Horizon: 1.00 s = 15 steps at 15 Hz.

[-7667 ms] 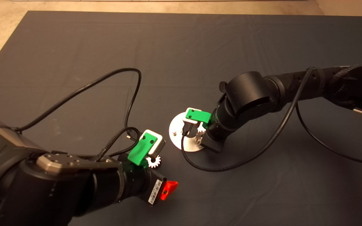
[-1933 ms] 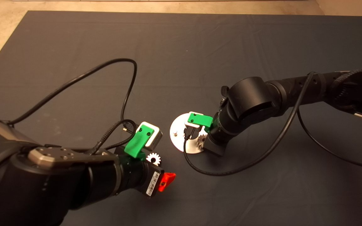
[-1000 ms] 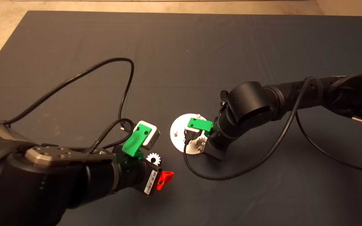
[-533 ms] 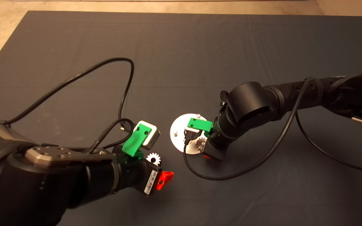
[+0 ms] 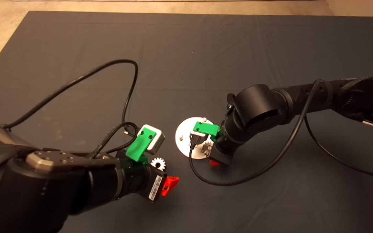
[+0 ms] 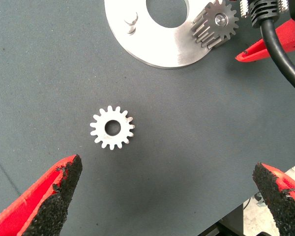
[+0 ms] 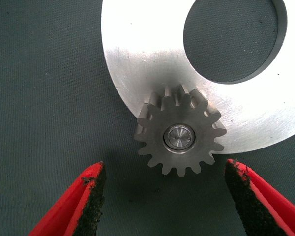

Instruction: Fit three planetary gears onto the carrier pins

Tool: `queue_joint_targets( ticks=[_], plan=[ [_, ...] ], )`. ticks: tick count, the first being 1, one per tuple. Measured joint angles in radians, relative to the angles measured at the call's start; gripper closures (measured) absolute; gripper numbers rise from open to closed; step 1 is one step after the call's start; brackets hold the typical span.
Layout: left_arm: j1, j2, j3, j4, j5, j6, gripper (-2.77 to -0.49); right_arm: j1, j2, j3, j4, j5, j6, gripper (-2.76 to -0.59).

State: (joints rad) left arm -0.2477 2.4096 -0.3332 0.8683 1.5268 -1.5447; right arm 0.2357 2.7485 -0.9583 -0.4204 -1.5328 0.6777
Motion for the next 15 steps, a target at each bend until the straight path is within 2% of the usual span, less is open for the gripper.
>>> queue_joint_targets(
  ticks=[5, 12, 15],
  plan=[
    [0.0, 0.0, 0.0, 0.0, 0.0, 0.0, -2.51, 0.0, -0.002, 0.013, 0.0, 0.001, 0.0, -2.05],
    [0.0, -0.006, 0.0, 0.0, 0.0, 0.0, -2.51, 0.0, -0.011, 0.015, 0.0, 0.002, 0.008, -2.05],
    [0.0, -0.006, 0.0, 0.0, 0.0, 0.0, -2.51, 0.0, -0.011, 0.015, 0.0, 0.002, 0.026, -2.05]
  ],
)
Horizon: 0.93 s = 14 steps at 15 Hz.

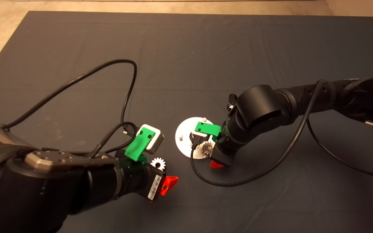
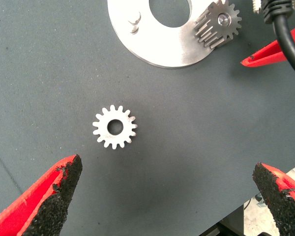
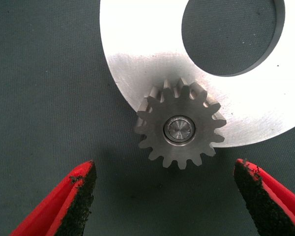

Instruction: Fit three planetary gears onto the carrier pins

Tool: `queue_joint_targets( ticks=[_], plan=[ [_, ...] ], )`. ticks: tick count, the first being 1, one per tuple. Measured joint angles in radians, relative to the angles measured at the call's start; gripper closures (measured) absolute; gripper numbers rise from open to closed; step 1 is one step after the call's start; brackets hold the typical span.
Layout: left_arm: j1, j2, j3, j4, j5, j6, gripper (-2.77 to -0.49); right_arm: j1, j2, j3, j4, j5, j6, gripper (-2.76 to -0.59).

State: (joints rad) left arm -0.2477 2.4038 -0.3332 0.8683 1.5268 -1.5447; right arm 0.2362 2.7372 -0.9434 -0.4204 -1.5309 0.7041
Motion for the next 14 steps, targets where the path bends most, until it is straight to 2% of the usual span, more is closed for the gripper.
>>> queue_joint_targets(
  ticks=[3, 5, 7, 8, 9, 10, 12, 13, 14],
  plan=[
    [0.0, 0.0, 0.0, 0.0, 0.0, 0.0, -2.51, 0.002, 0.0, 0.0, 0.0, 0.0, 0.023, -2.05],
    [-0.003, 0.0, 0.0, 0.0, 0.0, 0.0, -2.51, 0.021, 0.0, 0.007, 0.0, 0.0, 0.058, -2.05],
    [-0.006, 0.0, 0.0, 0.0, 0.0, 0.0, -2.51, 0.069, 0.0, 0.022, 0.0, 0.002, 0.106, -2.05],
    [-0.006, 0.0, 0.0, 0.0, 0.0, 0.0, -2.51, 0.103, -0.001, 0.028, 0.0, 0.005, 0.121, -2.05],
    [-0.006, 0.0, 0.0, 0.0, 0.0, 0.001, -2.51, 0.129, -0.001, 0.032, 0.0, 0.009, 0.128, -2.05],
    [-0.006, 0.0, 0.0, 0.0, 0.0, 0.001, -2.51, 0.14, -0.003, 0.035, 0.0, 0.012, 0.129, -2.05],
    [-0.006, -0.002, 0.0, 0.0, 0.0, 0.001, -2.51, 0.135, -0.023, 0.037, 0.001, 0.016, 0.129, -2.05],
    [-0.008, -0.003, 0.0, -0.001, 0.0, 0.002, -2.51, 0.136, -0.053, 0.041, 0.001, 0.021, 0.129, -2.05],
    [-0.008, -0.003, 0.0, -0.001, 0.0, 0.002, -2.51, 0.138, -0.07, 0.041, 0.001, 0.02, 0.129, -2.05]
  ],
)
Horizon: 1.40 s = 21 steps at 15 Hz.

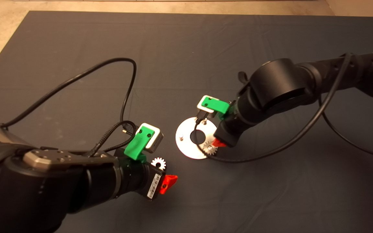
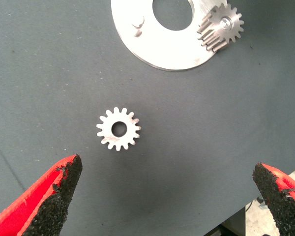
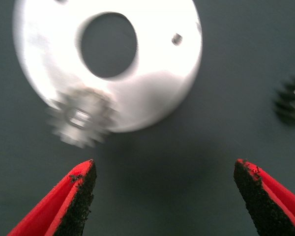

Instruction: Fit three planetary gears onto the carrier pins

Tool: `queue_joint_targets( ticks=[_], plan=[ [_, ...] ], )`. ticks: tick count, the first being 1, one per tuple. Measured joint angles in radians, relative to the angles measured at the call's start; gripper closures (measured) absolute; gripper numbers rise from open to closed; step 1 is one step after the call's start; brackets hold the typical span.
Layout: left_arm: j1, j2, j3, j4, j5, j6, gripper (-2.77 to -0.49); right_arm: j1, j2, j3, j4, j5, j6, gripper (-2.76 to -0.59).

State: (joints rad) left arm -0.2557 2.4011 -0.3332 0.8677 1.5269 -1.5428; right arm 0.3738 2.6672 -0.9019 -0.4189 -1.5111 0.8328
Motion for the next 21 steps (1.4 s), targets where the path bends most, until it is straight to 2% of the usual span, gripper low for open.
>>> queue_joint_targets(
  ticks=[1, 3, 4, 6, 8, 9, 10, 11, 13, 14, 17, 18, 19, 21],
  plan=[
    [0.0, 0.0, 0.0, 0.0, 0.0, 0.003, -2.51, 0.014, -0.057, 0.0, 0.0, -0.008, 0.0, -2.05],
    [0.0, 0.003, 0.0, 0.0, 0.0, 0.003, -2.51, 0.031, -0.104, -0.008, 0.0, -0.015, 0.0, -2.05],
    [0.0, 0.007, 0.0, 0.0, -0.001, 0.003, -2.51, 0.03, -0.104, -0.016, 0.0, -0.013, 0.0, -2.05],
    [0.0, 0.006, 0.0, 0.0, 0.0, 0.003, -2.51, 0.028, -0.094, -0.039, 0.0, 0.004, 0.0, -2.05],
    [0.0, 0.007, 0.0, 0.0, 0.0, 0.003, -2.51, 0.028, -0.094, -0.085, 0.0, 0.067, 0.0, -2.05],
    [0.0, 0.007, 0.0, 0.0, 0.0, 0.003, -2.51, 0.028, -0.094, -0.11, 0.0, 0.11, 0.0, -2.05],
    [0.0, 0.007, 0.0, 0.0, 0.0, 0.003, -2.51, 0.028, -0.094, -0.135, 0.0, 0.142, 0.0, -2.05],
    [0.0, 0.006, 0.0, 0.0, 0.0, 0.003, -2.51, 0.027, -0.093, -0.164, 0.0, 0.166, 0.0, -2.05],
    [0.0, 0.006, 0.0, 0.0, 0.0, 0.003, -2.51, 0.027, -0.088, -0.205, 0.0, 0.19, 0.0, -2.05],
    [0.0, 0.006, 0.0, 0.0, 0.0, 0.003, -2.51, 0.026, -0.088, -0.216, 0.0, 0.195, 0.0, -2.05],
    [0.0, 0.007, 0.0, 0.0, 0.0, 0.003, -2.51, 0.023, -0.088, -0.225, 0.0, 0.182, -0.001, -2.05],
    [0.0, 0.007, 0.0, 0.0, 0.0, 0.003, -2.51, 0.023, -0.088, -0.225, 0.0, 0.17, -0.001, -2.05],
    [0.0, 0.007, 0.0, 0.0, 0.0, 0.003, -2.51, 0.023, -0.087, -0.225, 0.0, 0.142, -0.001, -2.05],
    [0.0, 0.007, 0.0, 0.0, 0.0, 0.003, -2.51, 0.023, -0.088, -0.225, 0.0, 0.07, -0.005, -2.05]
  ],
)
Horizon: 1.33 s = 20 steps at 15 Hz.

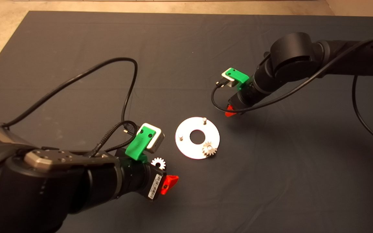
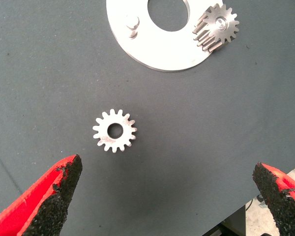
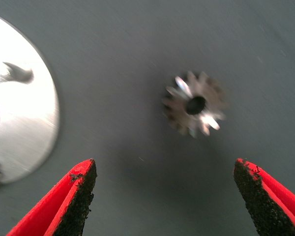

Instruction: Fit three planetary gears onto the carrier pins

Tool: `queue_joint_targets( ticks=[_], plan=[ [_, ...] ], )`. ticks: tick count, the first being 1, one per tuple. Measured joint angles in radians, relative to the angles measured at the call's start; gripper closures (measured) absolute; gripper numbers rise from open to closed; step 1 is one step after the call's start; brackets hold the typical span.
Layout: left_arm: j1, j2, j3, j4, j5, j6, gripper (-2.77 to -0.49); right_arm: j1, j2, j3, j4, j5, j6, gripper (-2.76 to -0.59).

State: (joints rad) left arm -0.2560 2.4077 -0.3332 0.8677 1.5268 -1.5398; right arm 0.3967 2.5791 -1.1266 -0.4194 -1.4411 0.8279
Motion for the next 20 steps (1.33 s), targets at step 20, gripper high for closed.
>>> queue_joint_targets(
  ticks=[20],
  plan=[
    [0.0, -0.001, 0.0, 0.0, 0.0, 0.0, -2.51, -0.029, -0.007, -0.127, 0.0, 0.114, -0.02, -2.05]
  ],
)
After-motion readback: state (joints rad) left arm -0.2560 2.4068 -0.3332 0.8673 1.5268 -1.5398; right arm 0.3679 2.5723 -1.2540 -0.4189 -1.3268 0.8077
